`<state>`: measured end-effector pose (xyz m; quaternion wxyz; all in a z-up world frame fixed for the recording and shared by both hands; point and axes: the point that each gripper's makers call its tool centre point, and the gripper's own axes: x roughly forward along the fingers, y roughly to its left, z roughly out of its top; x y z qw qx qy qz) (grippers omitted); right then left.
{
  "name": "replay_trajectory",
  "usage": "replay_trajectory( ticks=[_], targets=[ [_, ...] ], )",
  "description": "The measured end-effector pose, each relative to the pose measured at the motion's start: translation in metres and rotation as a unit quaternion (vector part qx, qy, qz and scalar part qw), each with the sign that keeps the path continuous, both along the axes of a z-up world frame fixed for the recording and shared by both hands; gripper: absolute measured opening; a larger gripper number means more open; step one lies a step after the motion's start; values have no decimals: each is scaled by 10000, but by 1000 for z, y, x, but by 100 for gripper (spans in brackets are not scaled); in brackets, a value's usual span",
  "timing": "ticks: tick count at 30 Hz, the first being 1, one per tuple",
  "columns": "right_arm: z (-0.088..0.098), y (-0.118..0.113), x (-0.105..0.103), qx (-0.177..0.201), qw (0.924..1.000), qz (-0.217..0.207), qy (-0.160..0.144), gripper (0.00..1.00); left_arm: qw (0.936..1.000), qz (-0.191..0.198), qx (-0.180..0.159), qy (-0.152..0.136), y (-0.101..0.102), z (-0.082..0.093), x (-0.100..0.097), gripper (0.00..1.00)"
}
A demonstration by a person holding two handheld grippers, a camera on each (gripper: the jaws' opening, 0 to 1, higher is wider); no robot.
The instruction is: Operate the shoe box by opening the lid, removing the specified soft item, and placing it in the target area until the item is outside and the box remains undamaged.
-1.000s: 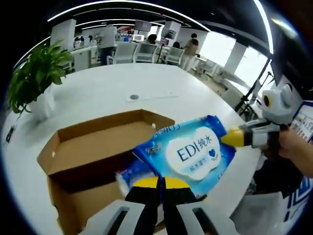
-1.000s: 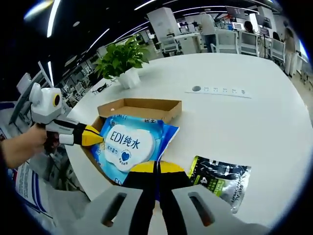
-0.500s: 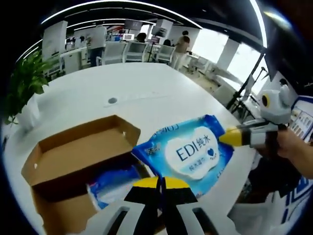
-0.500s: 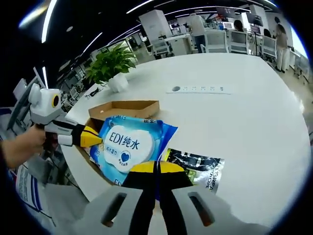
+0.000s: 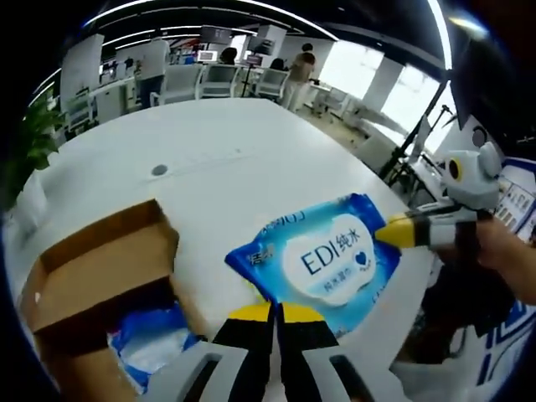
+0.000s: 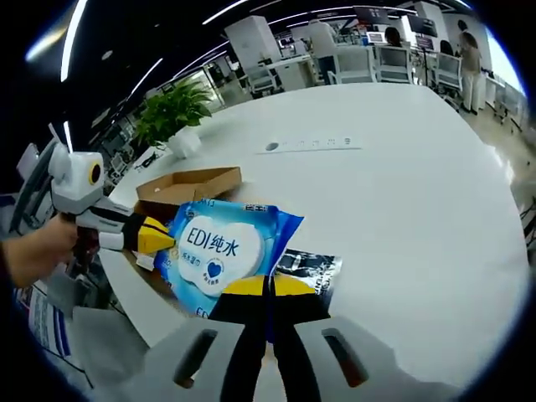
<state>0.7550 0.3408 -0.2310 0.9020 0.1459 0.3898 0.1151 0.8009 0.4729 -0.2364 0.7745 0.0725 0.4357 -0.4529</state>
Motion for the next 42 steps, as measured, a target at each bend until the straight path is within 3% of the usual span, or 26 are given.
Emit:
replay_trajectory(
  ticks=[10, 26, 32, 42],
  targets=[
    [-30, -21, -3, 52, 9997, -28, 223, 0, 9996, -101, 217, 124, -22, -29, -7, 1],
    [-76, -27, 4, 195, 9979, 7, 618, 0, 9972, -170, 610, 398, -25, -74, 0, 1],
    [-89, -28, 1, 208, 9971, 1, 731, 0, 9965, -220, 685, 419, -27, -81, 0, 0],
    [-90, -27, 4, 201, 9972, 30, 713, 0, 9958, -313, 800, 319, -27, -86, 5, 0]
  ],
)
